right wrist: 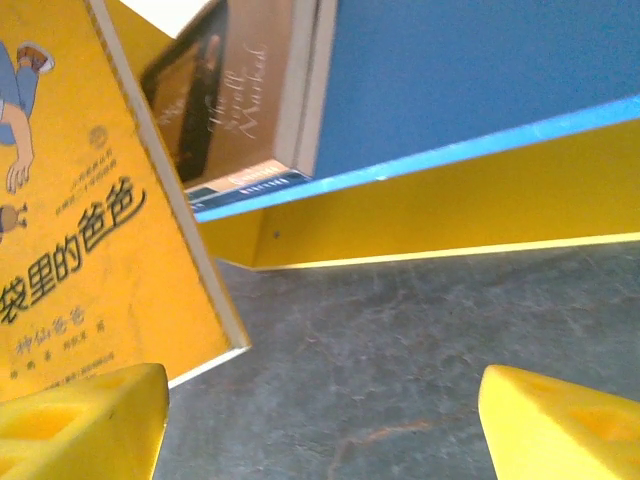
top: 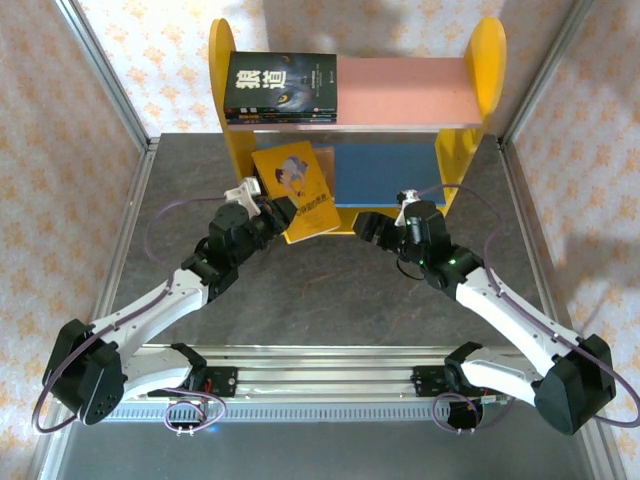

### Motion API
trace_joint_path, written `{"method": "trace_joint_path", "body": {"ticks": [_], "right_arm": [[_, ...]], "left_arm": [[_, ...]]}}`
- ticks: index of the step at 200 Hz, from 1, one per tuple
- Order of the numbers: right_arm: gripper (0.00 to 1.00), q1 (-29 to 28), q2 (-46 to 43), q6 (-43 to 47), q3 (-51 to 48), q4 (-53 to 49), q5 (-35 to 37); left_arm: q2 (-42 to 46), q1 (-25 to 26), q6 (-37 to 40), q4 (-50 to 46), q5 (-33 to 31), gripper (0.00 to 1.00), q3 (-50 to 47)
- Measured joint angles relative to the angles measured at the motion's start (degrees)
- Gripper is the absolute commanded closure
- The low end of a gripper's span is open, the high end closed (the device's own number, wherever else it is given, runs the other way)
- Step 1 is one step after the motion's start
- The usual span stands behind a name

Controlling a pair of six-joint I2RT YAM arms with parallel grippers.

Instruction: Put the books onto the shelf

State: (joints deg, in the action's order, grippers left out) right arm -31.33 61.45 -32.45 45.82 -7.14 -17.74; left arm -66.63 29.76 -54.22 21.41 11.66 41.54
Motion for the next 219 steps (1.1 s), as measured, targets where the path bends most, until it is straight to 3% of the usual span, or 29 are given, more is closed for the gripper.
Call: {"method": "trace_joint_path", "body": {"ticks": [42,102,219], "right_arm": [[0.11,0.0,1.92,-6.01,0.07,7.28,-2.43],[0.09,-1.66,8.07,-12.9,0.11,19.63,-3.69],[0.18,-4.31,11.58,-23.1,0.31,30.38,-0.31]], "left_arm": [[-1.44,2.1,-1.7,6.12,-6.47,1.0,0.44],[-1.57,8.96,0.7,8.59,-16.44,1.0,1.81],[-12.9,10.01,-0.04,25.29,-20.06,1.0,1.84]]}}
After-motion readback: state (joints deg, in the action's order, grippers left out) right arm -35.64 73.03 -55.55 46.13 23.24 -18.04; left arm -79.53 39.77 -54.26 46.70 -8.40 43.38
